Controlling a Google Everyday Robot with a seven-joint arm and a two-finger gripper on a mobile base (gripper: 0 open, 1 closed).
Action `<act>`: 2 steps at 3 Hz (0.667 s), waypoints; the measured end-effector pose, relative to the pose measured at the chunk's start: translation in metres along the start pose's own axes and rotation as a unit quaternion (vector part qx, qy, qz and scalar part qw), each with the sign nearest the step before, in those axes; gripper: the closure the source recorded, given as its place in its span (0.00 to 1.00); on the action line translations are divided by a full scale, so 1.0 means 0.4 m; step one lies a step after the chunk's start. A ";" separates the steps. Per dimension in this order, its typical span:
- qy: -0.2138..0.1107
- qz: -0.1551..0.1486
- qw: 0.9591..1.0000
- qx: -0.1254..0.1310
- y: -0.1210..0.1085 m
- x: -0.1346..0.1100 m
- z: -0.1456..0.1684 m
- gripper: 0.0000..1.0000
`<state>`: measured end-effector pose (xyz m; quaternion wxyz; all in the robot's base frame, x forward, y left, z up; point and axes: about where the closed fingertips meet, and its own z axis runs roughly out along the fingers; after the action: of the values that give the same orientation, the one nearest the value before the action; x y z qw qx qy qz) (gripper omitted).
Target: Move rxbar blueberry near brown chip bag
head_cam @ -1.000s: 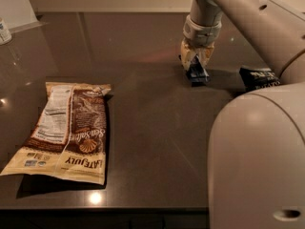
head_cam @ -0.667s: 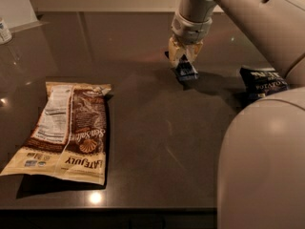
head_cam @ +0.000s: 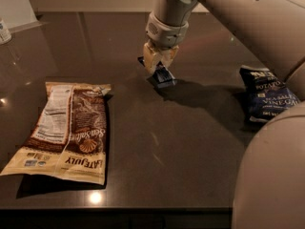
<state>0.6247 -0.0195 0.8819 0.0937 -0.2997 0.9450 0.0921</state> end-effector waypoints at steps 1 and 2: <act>0.004 -0.024 0.999 -0.022 0.079 0.003 0.016 1.00; 0.009 -0.039 0.998 -0.038 0.145 0.013 0.029 1.00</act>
Offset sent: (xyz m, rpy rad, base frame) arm -0.0612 0.0682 -0.0063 0.0561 0.0629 0.1391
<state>0.5880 0.0271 0.8765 0.0778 -0.3408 0.9290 0.1212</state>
